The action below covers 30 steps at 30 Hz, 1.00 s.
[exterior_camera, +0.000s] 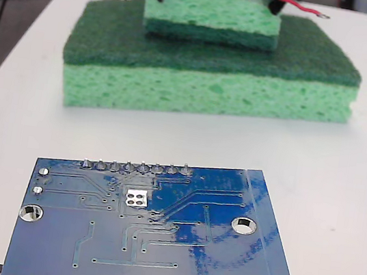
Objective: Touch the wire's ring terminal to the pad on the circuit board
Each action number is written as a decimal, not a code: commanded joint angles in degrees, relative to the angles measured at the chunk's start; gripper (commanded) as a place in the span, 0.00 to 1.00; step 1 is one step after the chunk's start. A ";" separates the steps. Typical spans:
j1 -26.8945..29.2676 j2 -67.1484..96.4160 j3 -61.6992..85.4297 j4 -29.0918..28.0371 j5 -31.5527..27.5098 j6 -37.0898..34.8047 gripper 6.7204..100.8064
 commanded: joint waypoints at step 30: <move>0.53 -10.28 -10.37 -3.52 1.76 2.20 0.99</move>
